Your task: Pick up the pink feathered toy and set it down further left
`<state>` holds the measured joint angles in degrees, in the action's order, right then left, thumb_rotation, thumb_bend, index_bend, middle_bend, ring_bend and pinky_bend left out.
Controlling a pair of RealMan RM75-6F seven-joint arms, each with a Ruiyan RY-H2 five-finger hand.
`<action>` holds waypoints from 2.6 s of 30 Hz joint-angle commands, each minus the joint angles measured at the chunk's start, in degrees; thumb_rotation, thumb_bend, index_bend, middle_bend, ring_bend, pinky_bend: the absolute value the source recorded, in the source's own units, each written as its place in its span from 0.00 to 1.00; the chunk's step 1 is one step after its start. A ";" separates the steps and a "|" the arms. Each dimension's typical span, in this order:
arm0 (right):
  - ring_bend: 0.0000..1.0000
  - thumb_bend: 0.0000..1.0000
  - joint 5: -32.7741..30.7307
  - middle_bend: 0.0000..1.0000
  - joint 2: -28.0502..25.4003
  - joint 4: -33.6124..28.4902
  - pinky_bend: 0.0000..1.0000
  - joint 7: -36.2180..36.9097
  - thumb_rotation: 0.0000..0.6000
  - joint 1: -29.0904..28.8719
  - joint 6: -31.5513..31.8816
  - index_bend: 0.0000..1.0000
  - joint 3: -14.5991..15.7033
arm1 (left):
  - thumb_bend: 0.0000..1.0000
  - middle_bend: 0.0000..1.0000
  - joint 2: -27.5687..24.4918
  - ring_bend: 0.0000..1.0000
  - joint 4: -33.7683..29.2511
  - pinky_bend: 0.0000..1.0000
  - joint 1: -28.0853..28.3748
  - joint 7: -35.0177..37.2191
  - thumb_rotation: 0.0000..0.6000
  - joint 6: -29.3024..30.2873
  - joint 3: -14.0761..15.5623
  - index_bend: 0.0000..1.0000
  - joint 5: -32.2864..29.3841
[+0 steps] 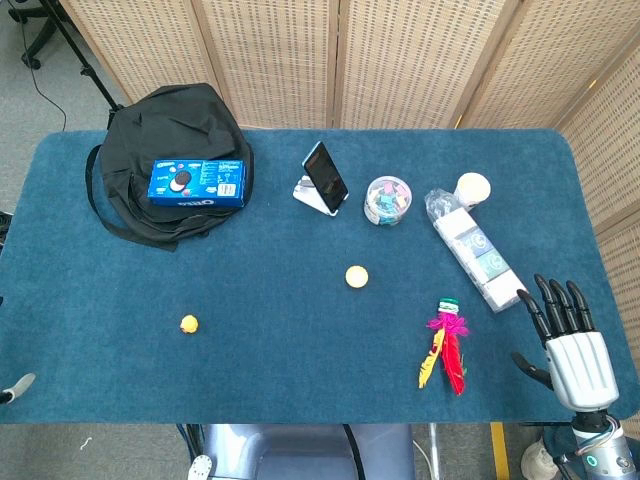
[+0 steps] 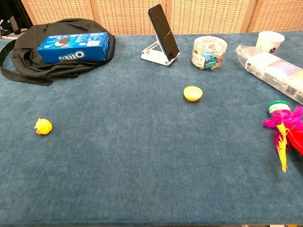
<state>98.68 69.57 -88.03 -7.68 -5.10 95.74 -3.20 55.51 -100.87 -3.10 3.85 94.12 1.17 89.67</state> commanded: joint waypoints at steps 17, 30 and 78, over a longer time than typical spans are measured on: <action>0.00 0.00 7.66 0.00 -2.45 0.26 0.00 18.69 1.00 -9.40 -11.51 0.23 3.69 | 0.00 0.00 -0.13 0.00 -0.25 0.00 0.44 0.55 1.00 -1.20 -0.80 0.00 -0.84; 0.00 0.04 9.52 0.00 -1.36 -6.31 0.00 16.96 1.00 -24.96 -32.04 0.36 2.03 | 0.00 0.00 0.52 0.00 -1.00 0.00 2.16 -2.40 1.00 -5.12 -2.29 0.00 -5.05; 0.00 0.20 8.67 0.01 0.08 0.39 0.00 4.80 1.00 -27.11 -35.96 0.45 10.52 | 0.00 0.00 0.24 0.00 -1.29 0.00 2.80 -2.54 1.00 -7.25 -1.72 0.00 -4.67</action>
<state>107.47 69.35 -87.94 -3.01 -32.13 59.82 7.27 55.75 -102.15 -0.29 1.31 86.88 -0.54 85.01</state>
